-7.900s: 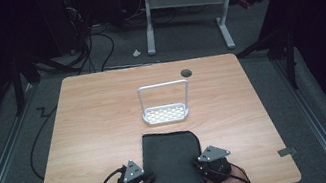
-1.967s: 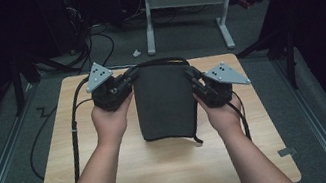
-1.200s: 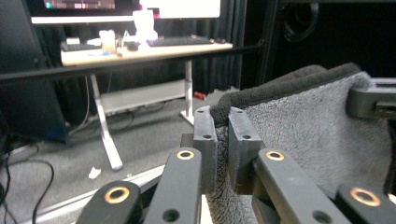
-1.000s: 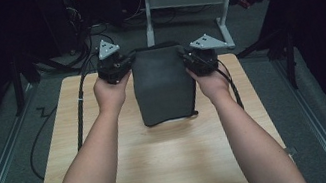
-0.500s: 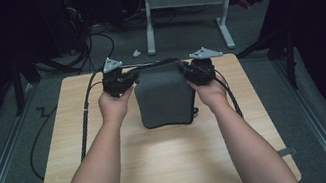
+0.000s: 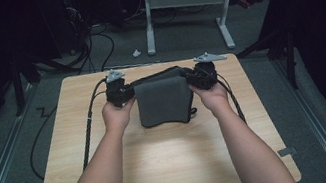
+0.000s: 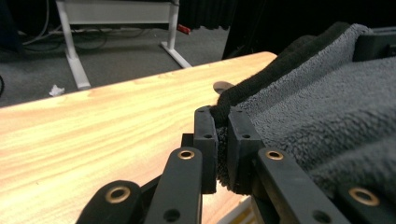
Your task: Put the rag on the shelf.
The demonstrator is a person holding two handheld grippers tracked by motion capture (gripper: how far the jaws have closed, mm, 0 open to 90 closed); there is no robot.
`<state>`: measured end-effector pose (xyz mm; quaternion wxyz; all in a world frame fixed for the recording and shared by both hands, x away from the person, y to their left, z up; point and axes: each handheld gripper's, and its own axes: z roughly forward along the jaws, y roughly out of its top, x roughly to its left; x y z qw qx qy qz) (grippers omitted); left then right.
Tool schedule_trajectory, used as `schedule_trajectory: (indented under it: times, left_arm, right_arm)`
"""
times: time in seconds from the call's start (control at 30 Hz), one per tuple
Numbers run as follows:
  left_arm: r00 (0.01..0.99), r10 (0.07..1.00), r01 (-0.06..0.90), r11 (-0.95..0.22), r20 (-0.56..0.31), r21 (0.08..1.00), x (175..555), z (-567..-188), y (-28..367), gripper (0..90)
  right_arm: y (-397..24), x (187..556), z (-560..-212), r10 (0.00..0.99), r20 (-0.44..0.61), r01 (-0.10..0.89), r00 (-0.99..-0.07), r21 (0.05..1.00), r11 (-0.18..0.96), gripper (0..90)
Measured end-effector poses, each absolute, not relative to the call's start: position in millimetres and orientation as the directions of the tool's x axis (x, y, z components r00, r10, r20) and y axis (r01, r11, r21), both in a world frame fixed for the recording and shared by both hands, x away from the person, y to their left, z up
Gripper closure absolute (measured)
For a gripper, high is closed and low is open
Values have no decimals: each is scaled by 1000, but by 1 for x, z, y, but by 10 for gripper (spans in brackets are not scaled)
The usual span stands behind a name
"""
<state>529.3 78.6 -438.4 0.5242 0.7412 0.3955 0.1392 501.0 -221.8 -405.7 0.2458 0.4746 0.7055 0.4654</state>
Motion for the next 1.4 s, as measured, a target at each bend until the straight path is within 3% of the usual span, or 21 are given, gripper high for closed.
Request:
schedule_trajectory:
  times: [0.37, 0.6, 0.87, 1.27, 1.4]
  left_arm:
    - [652, 722, 466, -141, -231, 874, 527, -452, 79, 841]
    - [648, 729, 485, -170, -222, 858, 525, -463, 79, 842]
    - [647, 725, 497, -164, -238, 852, 523, -469, 79, 840]
    - [640, 730, 503, -161, -240, 849, 520, -463, 80, 775]
    - [635, 738, 495, -160, -230, 854, 518, -459, 81, 760]
  right_arm:
    - [-231, 500, -422, 885, 162, 466, -437, 882, 70, 793]
    - [-230, 501, -439, 896, 109, 498, -431, 857, 135, 808]
    - [-231, 501, -450, 900, 127, 510, -417, 852, 116, 799]
    - [-237, 500, -443, 906, 105, 499, -409, 858, 125, 591]
    - [-241, 498, -438, 914, 97, 485, -395, 867, 117, 559]
